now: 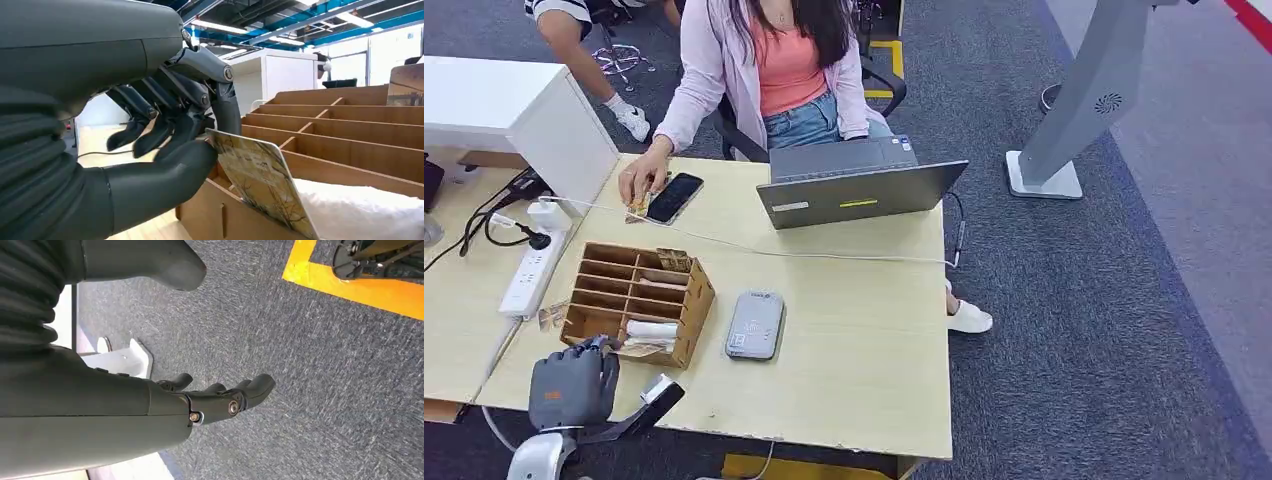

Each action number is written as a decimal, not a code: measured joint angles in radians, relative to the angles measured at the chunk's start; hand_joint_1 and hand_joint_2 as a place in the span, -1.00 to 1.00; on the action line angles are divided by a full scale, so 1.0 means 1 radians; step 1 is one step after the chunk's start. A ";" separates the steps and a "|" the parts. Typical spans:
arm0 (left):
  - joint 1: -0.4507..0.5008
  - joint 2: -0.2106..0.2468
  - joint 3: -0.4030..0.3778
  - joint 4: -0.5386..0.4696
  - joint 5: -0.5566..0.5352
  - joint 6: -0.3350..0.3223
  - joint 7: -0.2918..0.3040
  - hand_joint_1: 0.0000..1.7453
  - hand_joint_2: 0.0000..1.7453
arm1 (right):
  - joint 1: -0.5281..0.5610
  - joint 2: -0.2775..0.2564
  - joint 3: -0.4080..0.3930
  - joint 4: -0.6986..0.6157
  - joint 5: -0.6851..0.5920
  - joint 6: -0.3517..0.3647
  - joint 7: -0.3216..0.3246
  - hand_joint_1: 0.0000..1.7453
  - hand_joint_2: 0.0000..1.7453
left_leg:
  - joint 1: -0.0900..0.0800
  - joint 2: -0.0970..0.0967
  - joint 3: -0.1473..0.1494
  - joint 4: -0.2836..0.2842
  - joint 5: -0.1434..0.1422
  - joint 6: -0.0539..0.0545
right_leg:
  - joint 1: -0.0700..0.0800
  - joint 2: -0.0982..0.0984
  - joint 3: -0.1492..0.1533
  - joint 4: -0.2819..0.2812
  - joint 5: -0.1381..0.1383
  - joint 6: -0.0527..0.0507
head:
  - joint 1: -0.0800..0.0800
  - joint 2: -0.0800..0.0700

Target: Pass the card to the sensor for recognition and then transmit it.

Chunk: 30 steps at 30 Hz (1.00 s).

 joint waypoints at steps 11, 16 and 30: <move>-0.040 0.019 0.000 -0.001 0.012 0.038 -0.035 1.00 1.00 | -0.002 0.000 0.000 0.000 0.019 0.007 -0.010 -1.00 1.00 | 0.000 0.000 0.000 0.000 0.000 0.000 | 0.000 0.000 0.000 0.000 0.000 0.000 | 0.000 0.000; -0.128 0.042 0.000 -0.013 0.037 0.040 -0.053 1.00 1.00 | -0.006 0.000 0.000 0.000 0.028 0.008 -0.020 -1.00 1.00 | 0.000 -0.001 0.000 0.000 0.001 0.000 | 0.000 -0.001 0.000 0.000 0.001 0.000 | 0.000 0.000; -0.338 0.065 -0.002 -0.029 0.069 -0.007 -0.068 1.00 1.00 | -0.011 0.001 0.000 0.000 0.050 0.010 -0.029 -1.00 1.00 | 0.000 0.000 0.001 0.000 0.002 0.000 | 0.000 0.000 0.000 0.000 0.001 -0.001 | 0.000 0.000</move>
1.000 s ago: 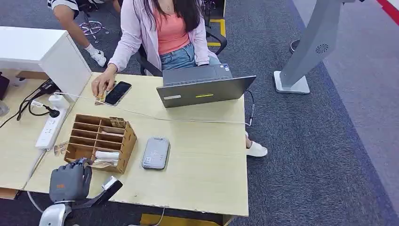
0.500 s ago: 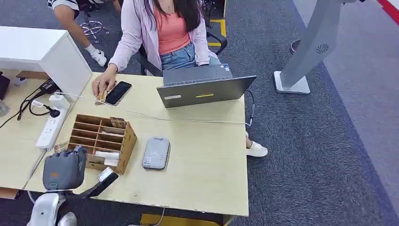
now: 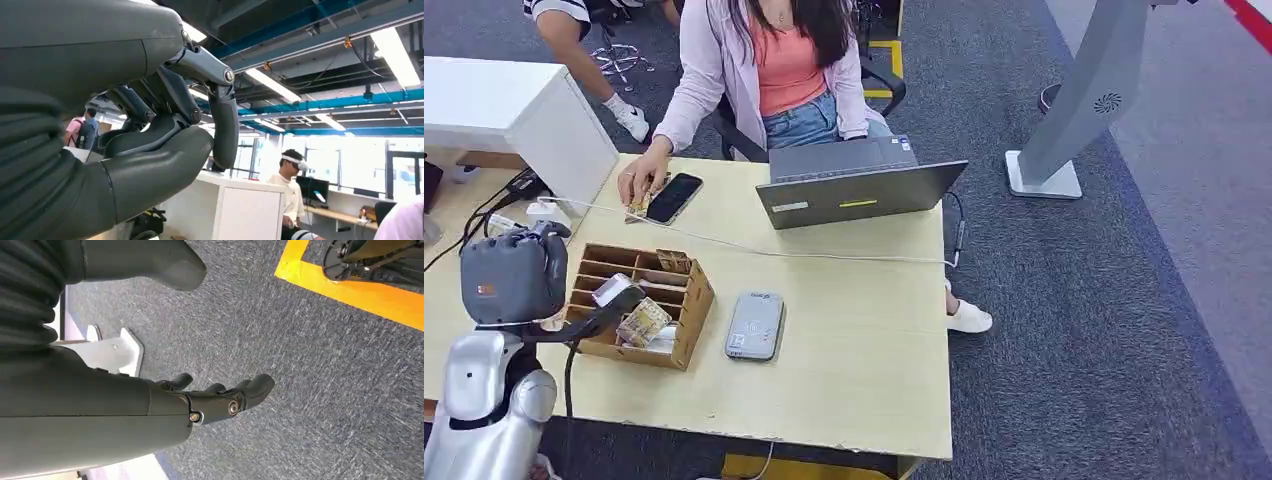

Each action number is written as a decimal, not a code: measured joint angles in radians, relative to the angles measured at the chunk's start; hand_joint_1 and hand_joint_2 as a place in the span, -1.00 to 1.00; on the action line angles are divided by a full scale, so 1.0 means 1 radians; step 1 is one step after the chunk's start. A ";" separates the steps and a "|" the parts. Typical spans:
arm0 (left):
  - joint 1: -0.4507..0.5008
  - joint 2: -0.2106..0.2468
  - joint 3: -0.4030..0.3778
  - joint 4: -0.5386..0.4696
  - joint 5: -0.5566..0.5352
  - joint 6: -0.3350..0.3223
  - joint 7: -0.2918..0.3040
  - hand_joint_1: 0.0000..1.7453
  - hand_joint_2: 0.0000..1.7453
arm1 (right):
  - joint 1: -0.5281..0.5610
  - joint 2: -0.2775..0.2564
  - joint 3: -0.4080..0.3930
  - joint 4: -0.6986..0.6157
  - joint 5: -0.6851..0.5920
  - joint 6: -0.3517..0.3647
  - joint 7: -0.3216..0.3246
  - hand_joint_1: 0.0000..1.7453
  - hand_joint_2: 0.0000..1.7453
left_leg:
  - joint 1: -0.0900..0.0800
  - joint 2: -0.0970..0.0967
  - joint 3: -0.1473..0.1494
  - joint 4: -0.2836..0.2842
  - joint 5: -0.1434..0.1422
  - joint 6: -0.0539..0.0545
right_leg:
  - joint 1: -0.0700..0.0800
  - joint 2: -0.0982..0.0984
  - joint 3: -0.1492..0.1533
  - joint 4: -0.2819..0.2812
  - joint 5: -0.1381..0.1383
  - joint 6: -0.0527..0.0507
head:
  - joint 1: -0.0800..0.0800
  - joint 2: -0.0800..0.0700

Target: Pass the card to the sensor for recognition and then transmit it.

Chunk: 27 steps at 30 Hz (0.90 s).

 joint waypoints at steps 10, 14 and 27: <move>-0.102 0.005 -0.023 0.000 0.009 -0.037 0.002 1.00 1.00 | -0.003 0.000 0.000 0.000 0.007 0.006 -0.001 -1.00 1.00 | 0.000 0.000 0.000 0.000 0.000 0.000 | 0.000 0.000 0.000 0.000 0.000 0.000 | 0.000 0.000; -0.104 0.005 -0.029 0.000 0.009 -0.037 0.002 1.00 1.00 | -0.003 0.000 0.000 0.000 0.007 0.007 -0.001 -1.00 1.00 | 0.000 0.000 0.000 0.000 0.000 0.000 | 0.000 0.000 0.000 0.000 0.000 0.000 | 0.000 0.000; -0.061 0.000 -0.103 -0.008 0.024 -0.104 0.027 -1.00 1.00 | -0.003 0.008 -0.011 0.000 -0.004 -0.001 0.002 -1.00 1.00 | 0.000 0.000 0.000 0.000 0.000 0.000 | 0.000 0.000 0.000 0.000 0.000 0.000 | 0.000 0.000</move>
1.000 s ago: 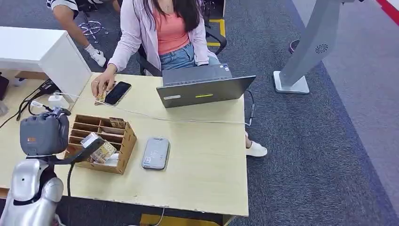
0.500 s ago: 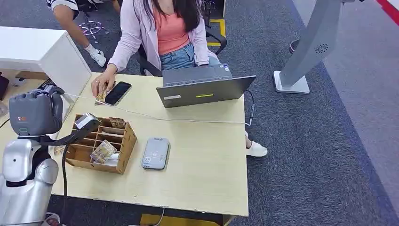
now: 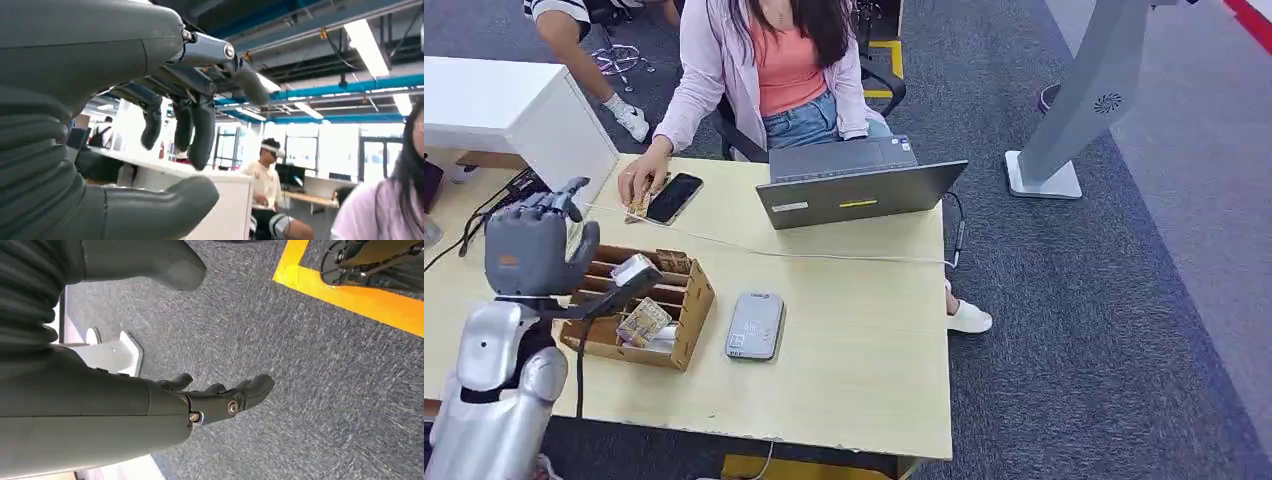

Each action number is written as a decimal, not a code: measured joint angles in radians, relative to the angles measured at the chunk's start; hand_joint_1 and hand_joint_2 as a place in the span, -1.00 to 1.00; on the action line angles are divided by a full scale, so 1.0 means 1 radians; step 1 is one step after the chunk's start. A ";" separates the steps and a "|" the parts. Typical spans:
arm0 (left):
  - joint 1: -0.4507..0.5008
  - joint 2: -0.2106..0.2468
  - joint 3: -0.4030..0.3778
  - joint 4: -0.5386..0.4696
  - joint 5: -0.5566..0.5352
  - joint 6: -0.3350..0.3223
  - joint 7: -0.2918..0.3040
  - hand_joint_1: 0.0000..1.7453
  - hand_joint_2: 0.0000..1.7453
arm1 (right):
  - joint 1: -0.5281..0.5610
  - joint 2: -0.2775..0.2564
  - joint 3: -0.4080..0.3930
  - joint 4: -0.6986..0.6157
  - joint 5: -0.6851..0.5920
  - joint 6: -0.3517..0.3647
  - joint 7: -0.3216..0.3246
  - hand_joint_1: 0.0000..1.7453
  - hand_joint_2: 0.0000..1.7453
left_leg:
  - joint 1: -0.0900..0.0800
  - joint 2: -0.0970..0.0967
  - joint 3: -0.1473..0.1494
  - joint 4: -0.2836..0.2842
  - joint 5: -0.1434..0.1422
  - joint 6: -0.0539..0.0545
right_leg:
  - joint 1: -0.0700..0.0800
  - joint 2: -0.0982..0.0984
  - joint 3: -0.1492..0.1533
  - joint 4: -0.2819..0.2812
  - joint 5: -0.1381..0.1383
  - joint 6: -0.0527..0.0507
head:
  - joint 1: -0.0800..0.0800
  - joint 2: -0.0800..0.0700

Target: Pass the card to the sensor for recognition and then transmit it.

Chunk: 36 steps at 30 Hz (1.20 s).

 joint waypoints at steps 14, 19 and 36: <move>0.085 0.000 -0.070 -0.064 0.006 -0.039 0.018 -1.00 1.00 | 0.000 0.000 -0.036 0.000 -0.001 -0.006 -0.002 -1.00 1.00 | 0.000 0.000 0.000 0.000 0.000 0.000 | 0.000 0.000 0.000 0.000 0.000 0.000 | 0.000 0.000; 0.104 0.004 -0.080 -0.073 0.010 -0.045 0.027 -1.00 1.00 | 0.000 0.000 -0.041 0.000 -0.001 -0.006 -0.002 -1.00 1.00 | 0.000 0.000 0.000 0.000 0.000 0.000 | 0.000 0.000 0.000 0.000 0.000 0.000 | 0.000 0.000; 0.112 0.061 -0.138 -0.089 0.051 -0.238 0.047 -1.00 1.00 | 0.000 0.000 -0.066 0.000 0.005 -0.009 -0.002 -1.00 1.00 | 0.000 0.000 0.000 0.000 0.000 0.000 | 0.000 0.000 0.000 0.000 0.000 0.000 | 0.000 0.000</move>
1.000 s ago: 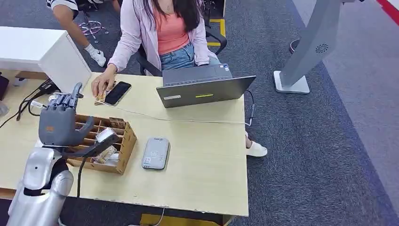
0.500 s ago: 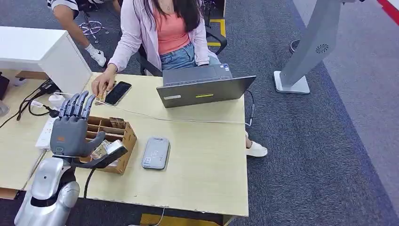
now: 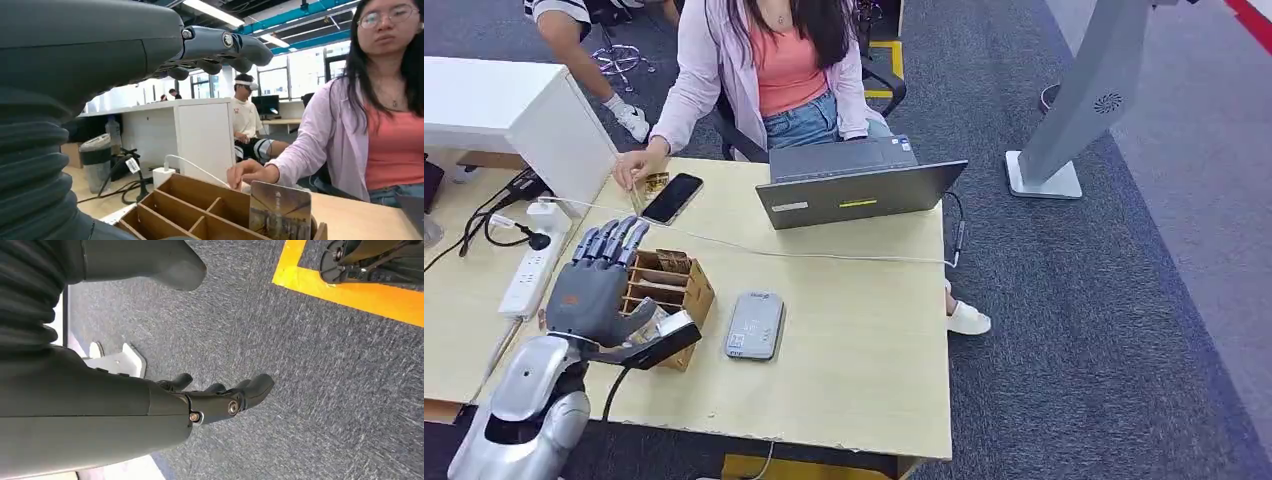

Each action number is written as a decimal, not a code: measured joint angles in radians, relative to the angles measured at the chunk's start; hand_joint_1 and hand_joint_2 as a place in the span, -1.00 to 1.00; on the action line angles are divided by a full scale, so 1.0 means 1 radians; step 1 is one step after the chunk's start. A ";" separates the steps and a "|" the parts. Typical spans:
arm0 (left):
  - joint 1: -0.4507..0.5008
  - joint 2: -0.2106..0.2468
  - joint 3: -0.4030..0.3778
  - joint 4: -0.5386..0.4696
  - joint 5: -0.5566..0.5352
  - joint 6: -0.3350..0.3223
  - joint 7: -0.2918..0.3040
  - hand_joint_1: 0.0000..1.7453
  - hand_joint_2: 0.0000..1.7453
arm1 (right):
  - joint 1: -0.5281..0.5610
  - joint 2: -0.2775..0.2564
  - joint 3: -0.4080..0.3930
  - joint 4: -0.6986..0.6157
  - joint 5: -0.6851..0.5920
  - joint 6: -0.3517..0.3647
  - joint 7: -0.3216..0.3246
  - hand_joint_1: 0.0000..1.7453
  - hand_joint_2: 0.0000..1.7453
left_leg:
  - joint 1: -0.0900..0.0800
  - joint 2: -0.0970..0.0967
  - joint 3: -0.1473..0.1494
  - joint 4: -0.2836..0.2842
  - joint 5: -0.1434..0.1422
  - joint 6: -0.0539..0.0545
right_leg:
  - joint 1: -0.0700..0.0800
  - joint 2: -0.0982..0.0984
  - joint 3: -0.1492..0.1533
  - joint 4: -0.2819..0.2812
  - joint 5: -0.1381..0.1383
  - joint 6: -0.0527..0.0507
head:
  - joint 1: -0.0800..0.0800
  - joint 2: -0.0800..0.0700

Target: Pass the card to the sensor for recognition and then transmit it.

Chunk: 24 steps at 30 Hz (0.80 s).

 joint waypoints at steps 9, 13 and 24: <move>-0.002 0.014 -0.019 0.000 0.004 -0.012 0.001 -1.00 1.00 | 0.000 0.000 -0.004 0.000 0.000 0.000 0.003 -1.00 1.00 | 0.000 0.000 0.000 0.000 0.000 0.000 | 0.000 0.000 0.000 0.000 0.000 0.000 | 0.000 0.000; -0.002 0.014 -0.033 0.000 0.004 -0.012 0.002 -1.00 1.00 | 0.000 0.000 -0.005 0.000 0.000 0.000 0.003 -1.00 1.00 | 0.000 0.000 0.000 0.000 0.000 0.000 | 0.000 0.000 0.000 0.000 0.000 0.000 | 0.000 0.000; 0.023 0.018 -0.069 -0.046 -0.015 0.019 0.013 -1.00 1.00 | 0.000 0.000 -0.022 0.000 0.000 -0.001 0.000 -1.00 1.00 | 0.000 0.000 0.000 0.000 0.000 0.000 | 0.000 0.000 0.000 0.000 0.000 0.000 | 0.000 0.000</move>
